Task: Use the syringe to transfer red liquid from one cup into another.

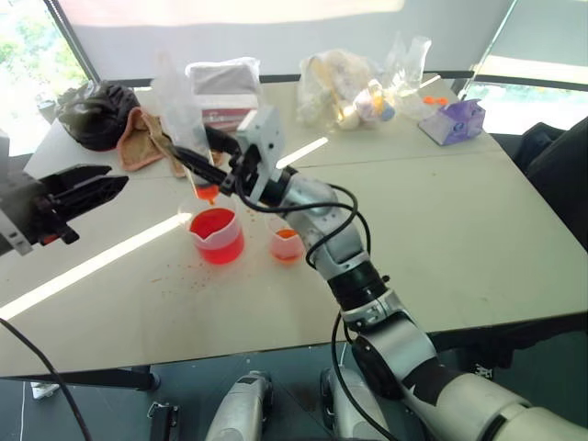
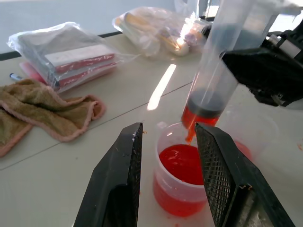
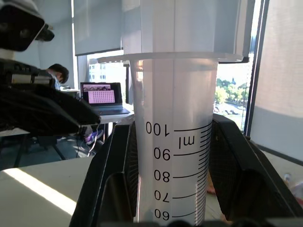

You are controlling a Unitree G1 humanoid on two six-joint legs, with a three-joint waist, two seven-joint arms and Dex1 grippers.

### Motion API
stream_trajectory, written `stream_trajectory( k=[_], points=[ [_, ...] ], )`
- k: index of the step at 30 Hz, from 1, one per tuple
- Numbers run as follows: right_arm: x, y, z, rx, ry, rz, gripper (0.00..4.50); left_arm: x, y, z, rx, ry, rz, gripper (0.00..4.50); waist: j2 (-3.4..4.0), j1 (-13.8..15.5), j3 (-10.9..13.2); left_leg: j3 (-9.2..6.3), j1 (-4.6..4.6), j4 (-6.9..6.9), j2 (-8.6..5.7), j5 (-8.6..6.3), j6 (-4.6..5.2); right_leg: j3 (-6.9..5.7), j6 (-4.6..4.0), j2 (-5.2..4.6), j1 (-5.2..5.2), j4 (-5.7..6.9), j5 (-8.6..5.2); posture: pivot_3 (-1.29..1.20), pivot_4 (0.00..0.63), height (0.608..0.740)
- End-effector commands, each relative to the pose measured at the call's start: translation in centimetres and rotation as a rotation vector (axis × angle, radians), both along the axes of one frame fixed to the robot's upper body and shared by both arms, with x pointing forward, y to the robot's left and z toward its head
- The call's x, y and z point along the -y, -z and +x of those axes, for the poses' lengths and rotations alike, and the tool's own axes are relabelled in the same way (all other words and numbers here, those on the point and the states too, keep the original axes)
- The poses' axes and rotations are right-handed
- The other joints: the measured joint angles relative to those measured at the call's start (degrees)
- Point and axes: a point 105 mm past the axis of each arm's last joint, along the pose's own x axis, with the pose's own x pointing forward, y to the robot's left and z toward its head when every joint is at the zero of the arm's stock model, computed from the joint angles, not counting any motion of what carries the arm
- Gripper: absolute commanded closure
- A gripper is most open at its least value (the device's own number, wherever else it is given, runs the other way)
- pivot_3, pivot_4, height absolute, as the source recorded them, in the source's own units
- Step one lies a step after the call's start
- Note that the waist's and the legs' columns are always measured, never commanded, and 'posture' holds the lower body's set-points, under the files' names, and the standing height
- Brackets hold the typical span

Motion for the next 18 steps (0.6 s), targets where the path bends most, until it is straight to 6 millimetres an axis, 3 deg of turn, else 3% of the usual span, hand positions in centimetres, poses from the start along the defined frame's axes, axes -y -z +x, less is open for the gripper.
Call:
stream_trajectory(
  k=[1,11,14,18],
  points=[
    [1.9,-3.8,-0.9,0.044,0.012,0.087,3.03,0.5,-0.8,0.8,0.054,0.029,-0.012,2.66,-0.01,0.1,0.0,0.0,0.0,0.0,0.0,0.0,0.0,0.0,0.0,0.0,0.0,0.0,0.0,0.0,0.15,0.736],
    [9.0,-4.7,-1.1,-0.174,0.091,0.128,3.03,3.6,-0.6,5.2,0.057,0.185,-0.034,2.66,-0.03,0.4,0.0,0.04,0.0,-0.07,0.01,0.01,0.01,0.0,-0.03,-0.03,0.04,-0.05,0.03,0.0,0.15,0.736],
    [9.7,-4.1,-1.4,-0.185,0.125,0.104,3.03,4.2,-0.8,5.9,0.065,0.224,-0.034,2.66,-0.03,0.0,0.0,0.09,0.0,-0.12,0.03,0.01,0.02,0.0,-0.02,-0.03,0.02,-0.05,0.03,0.0,0.15,0.736],
    [10.2,-1.2,-1.4,-0.217,0.185,0.042,3.03,6.4,-1.8,7.1,0.095,0.315,-0.035,2.66,-0.03,0.0,0.0,0.17,0.0,-0.17,0.09,0.02,0.02,0.02,-0.03,-0.01,-0.02,-0.05,0.03,0.0,0.15,0.736]
  ],
)
